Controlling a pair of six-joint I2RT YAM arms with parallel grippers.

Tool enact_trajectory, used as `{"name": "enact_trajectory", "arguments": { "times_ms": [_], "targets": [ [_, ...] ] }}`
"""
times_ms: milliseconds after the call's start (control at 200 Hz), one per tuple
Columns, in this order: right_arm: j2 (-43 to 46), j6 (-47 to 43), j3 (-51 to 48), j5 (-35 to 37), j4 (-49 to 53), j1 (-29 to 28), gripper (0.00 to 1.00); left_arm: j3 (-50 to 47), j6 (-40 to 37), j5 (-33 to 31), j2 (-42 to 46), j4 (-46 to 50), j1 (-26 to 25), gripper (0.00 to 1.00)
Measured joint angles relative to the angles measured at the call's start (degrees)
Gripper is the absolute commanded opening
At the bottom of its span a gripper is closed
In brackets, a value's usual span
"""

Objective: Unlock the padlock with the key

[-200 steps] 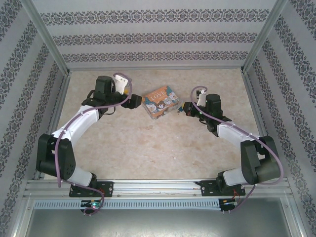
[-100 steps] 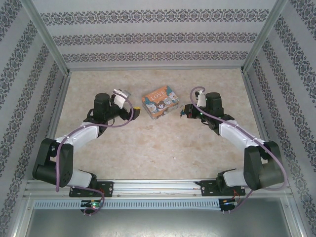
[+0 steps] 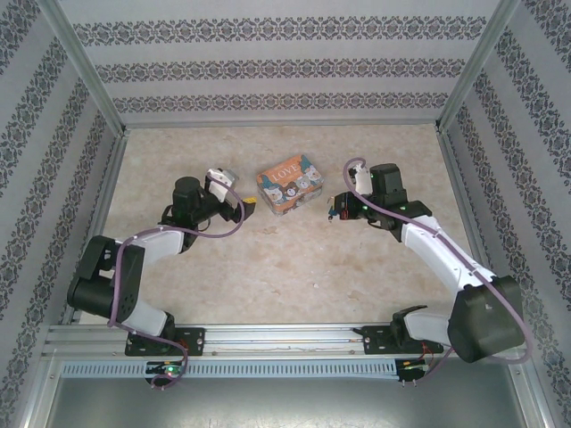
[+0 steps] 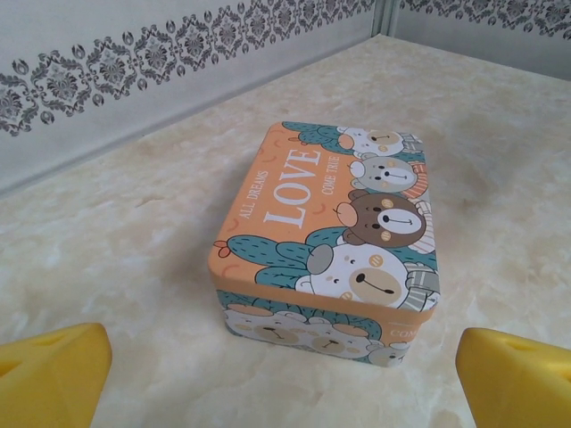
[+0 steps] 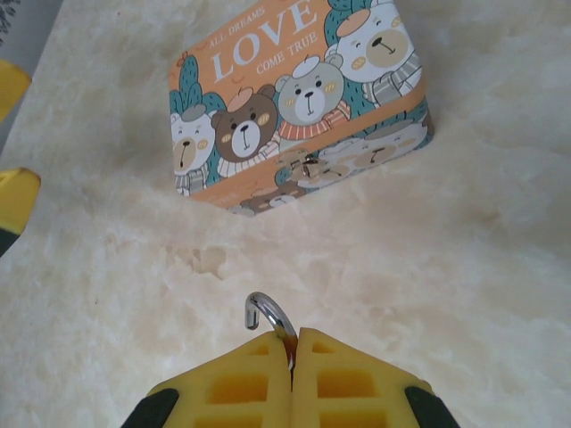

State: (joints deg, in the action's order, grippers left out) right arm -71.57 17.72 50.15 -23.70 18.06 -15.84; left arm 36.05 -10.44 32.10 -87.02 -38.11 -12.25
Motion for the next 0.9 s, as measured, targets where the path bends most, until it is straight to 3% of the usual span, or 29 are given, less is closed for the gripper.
{"name": "enact_trajectory", "arguments": {
  "times_ms": [510,899],
  "targets": [
    [6.21,1.27,1.14,4.79,17.62,-5.44,0.00,-0.98,3.37,0.04,-3.74,-8.74,0.00,0.99],
    [4.31,4.63,1.29,4.92,25.64,-7.69,0.00,-1.25,3.41,-0.66,-4.24,-10.86,0.00,0.99]
  ]
}}
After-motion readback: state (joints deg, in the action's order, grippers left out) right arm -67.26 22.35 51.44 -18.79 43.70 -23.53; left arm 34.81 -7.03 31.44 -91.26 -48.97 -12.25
